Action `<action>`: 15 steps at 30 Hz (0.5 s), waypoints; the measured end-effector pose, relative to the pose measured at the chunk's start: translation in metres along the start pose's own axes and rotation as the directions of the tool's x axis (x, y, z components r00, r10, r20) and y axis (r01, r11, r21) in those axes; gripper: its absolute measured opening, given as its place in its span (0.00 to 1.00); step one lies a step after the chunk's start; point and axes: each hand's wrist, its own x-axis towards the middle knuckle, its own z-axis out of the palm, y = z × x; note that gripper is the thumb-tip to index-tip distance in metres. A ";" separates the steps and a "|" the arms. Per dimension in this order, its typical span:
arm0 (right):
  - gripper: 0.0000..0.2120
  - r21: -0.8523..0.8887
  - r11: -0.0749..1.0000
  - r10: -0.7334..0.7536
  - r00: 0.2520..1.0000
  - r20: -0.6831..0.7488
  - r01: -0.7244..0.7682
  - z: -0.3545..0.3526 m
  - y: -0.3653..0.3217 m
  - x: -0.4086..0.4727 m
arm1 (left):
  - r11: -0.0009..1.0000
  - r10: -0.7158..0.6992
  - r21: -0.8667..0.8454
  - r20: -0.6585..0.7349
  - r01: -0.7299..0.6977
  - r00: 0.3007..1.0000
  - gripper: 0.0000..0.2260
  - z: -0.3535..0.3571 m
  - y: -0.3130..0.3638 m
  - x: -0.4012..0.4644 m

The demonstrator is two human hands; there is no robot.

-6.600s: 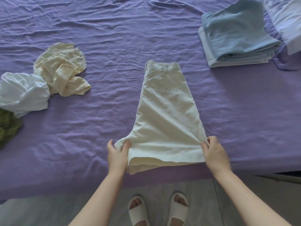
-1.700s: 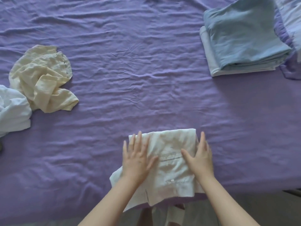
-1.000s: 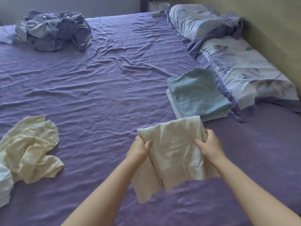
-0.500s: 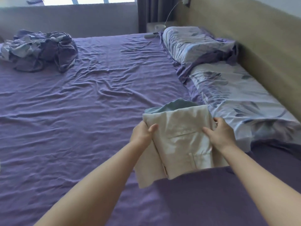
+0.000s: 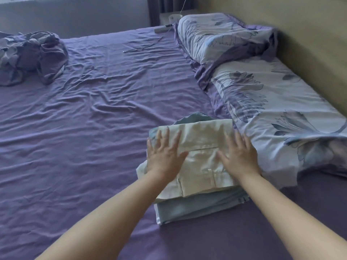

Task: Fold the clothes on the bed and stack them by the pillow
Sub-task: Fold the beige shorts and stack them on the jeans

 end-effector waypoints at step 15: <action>0.22 -0.117 0.990 0.114 0.945 0.306 -0.081 0.016 -0.051 -0.036 | 0.989 0.144 -0.017 0.308 -0.146 0.940 0.29 -0.007 -0.009 -0.033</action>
